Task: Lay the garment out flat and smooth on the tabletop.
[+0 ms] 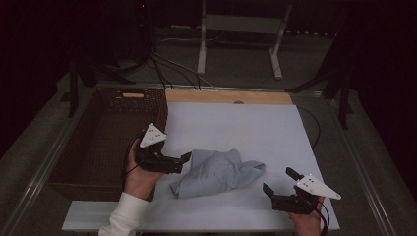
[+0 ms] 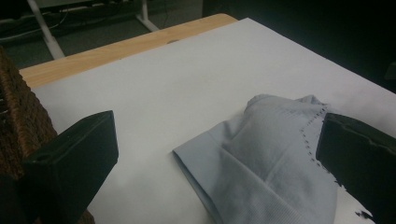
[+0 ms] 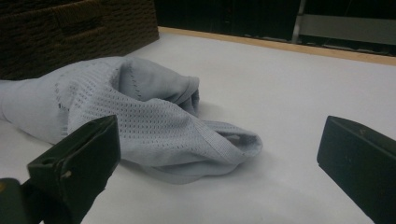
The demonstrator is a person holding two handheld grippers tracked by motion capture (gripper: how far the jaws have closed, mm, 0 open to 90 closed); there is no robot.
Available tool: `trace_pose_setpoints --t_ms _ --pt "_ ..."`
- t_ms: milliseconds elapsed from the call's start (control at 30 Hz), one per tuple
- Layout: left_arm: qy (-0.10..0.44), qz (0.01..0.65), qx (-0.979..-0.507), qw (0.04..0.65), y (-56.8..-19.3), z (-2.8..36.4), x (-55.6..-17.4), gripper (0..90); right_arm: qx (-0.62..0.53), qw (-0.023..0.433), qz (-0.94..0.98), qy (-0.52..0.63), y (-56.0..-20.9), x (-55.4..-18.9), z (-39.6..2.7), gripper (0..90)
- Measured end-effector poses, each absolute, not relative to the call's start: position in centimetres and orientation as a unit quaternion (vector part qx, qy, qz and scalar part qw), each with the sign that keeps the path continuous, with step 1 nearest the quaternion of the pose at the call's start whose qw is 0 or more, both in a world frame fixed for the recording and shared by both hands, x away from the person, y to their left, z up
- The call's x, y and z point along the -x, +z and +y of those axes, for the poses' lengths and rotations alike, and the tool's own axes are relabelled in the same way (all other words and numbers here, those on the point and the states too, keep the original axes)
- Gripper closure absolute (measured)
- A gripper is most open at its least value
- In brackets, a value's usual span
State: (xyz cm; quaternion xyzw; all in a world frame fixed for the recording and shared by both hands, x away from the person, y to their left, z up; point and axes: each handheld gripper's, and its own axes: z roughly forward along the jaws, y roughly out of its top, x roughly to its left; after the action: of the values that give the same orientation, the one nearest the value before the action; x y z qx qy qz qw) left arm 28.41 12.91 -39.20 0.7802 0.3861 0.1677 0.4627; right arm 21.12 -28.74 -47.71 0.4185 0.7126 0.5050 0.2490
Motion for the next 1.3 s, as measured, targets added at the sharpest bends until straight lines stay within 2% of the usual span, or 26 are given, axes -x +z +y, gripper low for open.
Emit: trace_pose_setpoints --t_ms 900,1300 --pt "0.167 0.379 -0.770 0.485 -41.0 13.8 -26.9 0.2 -0.409 0.240 0.725 0.500 -47.9 -21.2 -28.0 0.0" --pt "0.166 0.378 -0.771 0.485 -41.1 13.7 -26.8 0.2 -0.407 0.209 0.739 0.495 -47.9 -21.4 -26.1 0.7"
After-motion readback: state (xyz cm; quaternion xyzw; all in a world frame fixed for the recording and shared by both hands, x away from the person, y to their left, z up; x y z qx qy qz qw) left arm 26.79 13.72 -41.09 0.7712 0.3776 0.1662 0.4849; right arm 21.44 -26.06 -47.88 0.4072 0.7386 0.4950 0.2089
